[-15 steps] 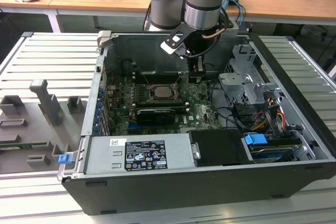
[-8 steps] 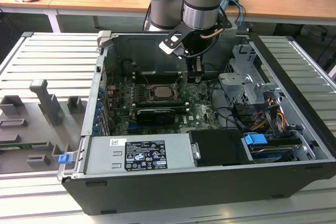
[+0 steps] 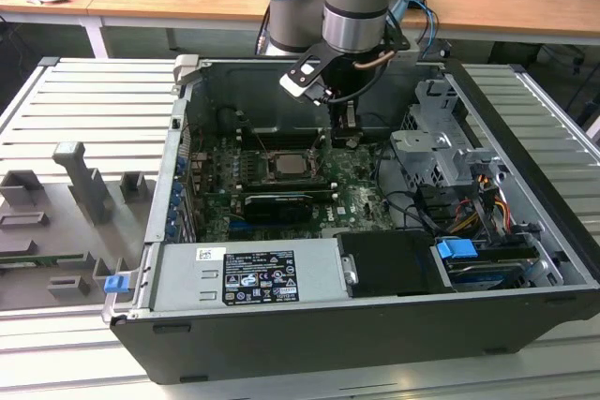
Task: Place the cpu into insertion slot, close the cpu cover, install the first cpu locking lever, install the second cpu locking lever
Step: 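Close the cpu cover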
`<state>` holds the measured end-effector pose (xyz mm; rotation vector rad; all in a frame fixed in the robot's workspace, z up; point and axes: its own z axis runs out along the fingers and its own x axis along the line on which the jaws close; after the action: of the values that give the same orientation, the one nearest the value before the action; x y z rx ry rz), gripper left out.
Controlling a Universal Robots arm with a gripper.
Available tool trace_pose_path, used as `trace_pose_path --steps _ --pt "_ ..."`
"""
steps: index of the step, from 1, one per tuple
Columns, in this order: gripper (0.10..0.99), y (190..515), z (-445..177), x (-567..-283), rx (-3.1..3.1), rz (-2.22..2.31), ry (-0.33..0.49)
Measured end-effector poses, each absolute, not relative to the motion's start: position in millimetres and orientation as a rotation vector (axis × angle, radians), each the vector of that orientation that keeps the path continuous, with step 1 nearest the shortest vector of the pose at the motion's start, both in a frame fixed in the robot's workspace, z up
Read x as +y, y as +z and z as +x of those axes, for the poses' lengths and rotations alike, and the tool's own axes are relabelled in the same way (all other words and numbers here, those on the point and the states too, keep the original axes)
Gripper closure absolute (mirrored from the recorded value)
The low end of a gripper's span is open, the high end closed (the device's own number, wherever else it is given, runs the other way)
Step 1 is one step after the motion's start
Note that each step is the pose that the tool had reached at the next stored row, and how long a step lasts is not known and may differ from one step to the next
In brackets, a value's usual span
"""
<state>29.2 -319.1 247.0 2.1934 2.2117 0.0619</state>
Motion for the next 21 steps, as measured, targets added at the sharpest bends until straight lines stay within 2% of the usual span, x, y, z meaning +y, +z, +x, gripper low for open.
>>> trace_pose_path --steps 21 --pt "0.980 247 10 -319 2.212 2.193 0.062"
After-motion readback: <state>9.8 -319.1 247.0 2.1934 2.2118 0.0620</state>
